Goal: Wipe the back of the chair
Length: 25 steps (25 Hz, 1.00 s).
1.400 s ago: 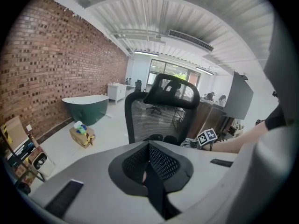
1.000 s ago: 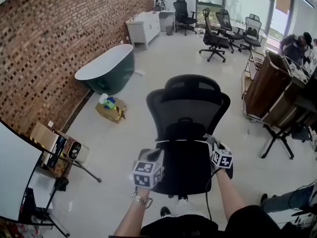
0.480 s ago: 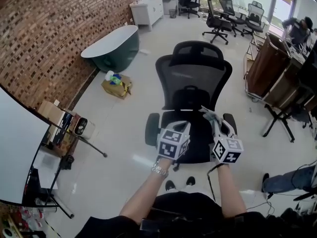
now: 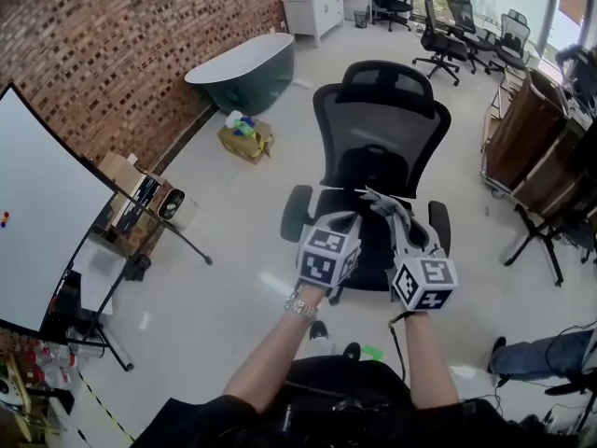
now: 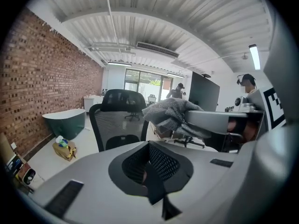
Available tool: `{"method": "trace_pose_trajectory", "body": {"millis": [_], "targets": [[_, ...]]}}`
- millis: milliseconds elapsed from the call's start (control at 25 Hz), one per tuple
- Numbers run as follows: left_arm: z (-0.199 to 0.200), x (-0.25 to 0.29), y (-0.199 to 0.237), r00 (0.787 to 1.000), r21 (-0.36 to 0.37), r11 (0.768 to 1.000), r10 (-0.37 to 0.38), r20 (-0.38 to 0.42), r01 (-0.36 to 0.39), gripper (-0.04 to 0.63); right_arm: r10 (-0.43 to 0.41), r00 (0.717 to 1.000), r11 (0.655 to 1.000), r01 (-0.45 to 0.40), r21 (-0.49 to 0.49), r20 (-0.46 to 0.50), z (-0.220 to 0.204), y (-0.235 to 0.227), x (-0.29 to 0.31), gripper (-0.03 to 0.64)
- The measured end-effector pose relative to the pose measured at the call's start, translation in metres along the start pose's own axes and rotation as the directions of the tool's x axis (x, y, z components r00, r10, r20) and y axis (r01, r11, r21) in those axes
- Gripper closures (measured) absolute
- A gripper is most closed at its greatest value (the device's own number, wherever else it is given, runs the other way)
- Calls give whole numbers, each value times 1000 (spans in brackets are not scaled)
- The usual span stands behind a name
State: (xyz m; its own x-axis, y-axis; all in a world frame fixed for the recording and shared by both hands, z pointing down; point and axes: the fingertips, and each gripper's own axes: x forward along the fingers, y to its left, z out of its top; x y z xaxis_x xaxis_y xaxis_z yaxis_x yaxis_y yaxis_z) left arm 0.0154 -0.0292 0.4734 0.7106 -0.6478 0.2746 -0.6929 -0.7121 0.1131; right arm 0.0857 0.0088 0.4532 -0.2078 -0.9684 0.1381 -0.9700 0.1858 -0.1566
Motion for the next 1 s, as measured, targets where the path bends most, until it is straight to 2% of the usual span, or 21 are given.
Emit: {"method": "trace_pose_trajectory", "body": {"millis": [160,320,600,1000], "targets": [[-17,-14,-9,999,-10,999,34,-17,-34,593,42,999,999,-43,-19,-17,-3,16,-15,577],[-26,-21,-5,998,-9,999,53,-25,-53,592,21,999,1000,-22,-22,-35,-10,17,-21,577],[-10,-29,2,999,-11,999,50,13,-49,594,-20,999,999,19,-27,-27,-1,15,-26,577],[-4,-31,8,999,-6,999,39,29,-38,594,-20,1000,999,19,-47,-19,4,25,-22,577]]}}
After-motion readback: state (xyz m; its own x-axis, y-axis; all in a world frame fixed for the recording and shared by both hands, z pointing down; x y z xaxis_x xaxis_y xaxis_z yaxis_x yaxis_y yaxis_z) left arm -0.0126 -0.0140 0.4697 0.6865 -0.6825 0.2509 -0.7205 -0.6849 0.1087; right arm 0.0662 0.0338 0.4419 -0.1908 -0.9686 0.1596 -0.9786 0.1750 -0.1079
